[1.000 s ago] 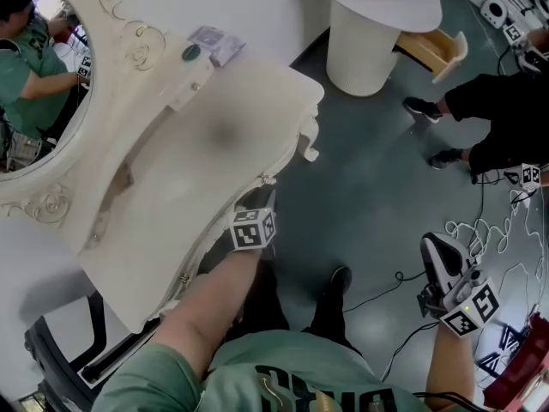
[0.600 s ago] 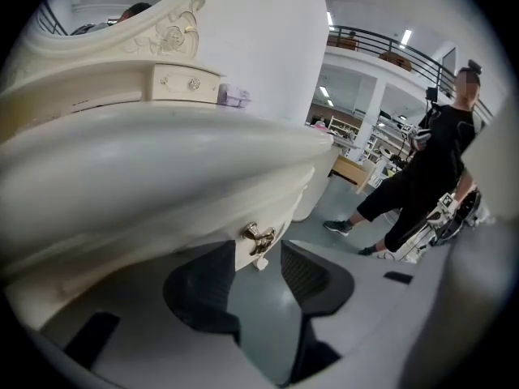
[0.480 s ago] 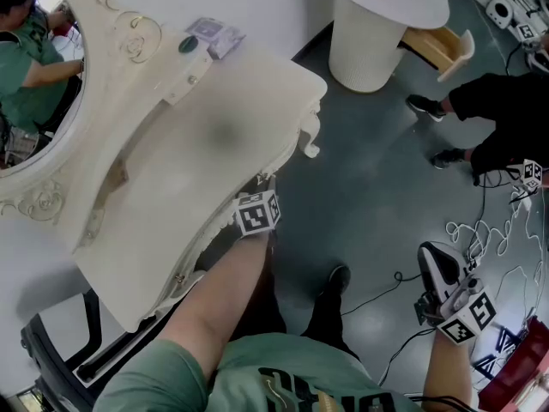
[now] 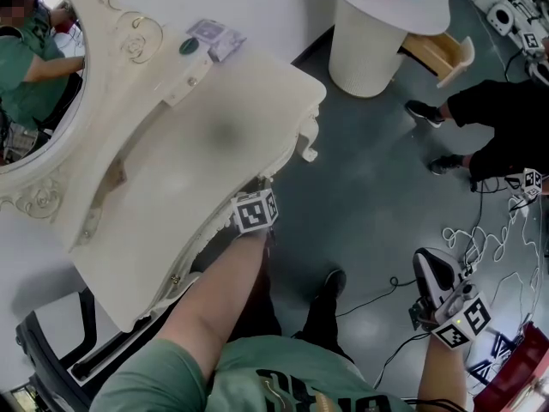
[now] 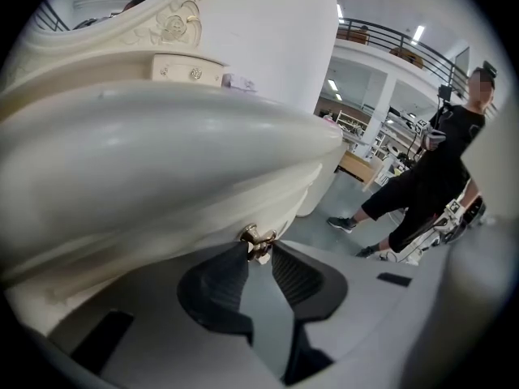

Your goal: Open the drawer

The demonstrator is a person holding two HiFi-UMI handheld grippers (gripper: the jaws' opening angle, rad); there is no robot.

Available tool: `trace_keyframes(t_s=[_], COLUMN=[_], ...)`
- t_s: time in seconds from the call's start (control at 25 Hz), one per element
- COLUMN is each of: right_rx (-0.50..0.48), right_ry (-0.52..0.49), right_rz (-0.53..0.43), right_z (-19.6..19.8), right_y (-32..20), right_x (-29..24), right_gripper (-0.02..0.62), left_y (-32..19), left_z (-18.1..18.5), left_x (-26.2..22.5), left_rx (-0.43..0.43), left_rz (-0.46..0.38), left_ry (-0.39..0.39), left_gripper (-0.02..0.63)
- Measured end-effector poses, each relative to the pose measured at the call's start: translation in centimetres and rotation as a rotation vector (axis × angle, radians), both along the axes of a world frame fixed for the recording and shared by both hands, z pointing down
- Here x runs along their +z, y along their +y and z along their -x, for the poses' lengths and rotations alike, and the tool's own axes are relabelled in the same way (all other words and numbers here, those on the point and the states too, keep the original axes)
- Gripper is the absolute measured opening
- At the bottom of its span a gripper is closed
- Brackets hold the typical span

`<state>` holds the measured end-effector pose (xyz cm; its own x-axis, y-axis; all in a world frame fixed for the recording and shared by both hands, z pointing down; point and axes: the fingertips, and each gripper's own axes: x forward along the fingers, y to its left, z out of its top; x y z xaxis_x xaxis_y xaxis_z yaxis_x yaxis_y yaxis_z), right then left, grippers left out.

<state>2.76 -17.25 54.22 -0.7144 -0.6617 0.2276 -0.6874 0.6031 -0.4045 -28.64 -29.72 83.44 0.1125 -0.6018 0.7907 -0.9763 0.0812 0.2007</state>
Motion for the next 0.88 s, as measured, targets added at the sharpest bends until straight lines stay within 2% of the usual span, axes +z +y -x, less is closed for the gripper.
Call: trace_keyframes(t_s=[0.2, 0.88], right_rx=[0.007, 0.02], right_ry=[0.0, -0.007], right_rz=[0.001, -0.014], right_z=[-0.4, -1.2], right_y=[0.1, 0.2], right_x=[0.1, -0.3], right_gripper=[0.012, 0.011], left_y=[0.6, 2.3], left_z=[-0.9, -2.8], left_x=[-0.1, 0.1], left_rx=[0.048, 0.056], left_rz=[0.002, 0.016], left_ry=[-0.003, 0.017], left_gripper=[0.087, 0.083])
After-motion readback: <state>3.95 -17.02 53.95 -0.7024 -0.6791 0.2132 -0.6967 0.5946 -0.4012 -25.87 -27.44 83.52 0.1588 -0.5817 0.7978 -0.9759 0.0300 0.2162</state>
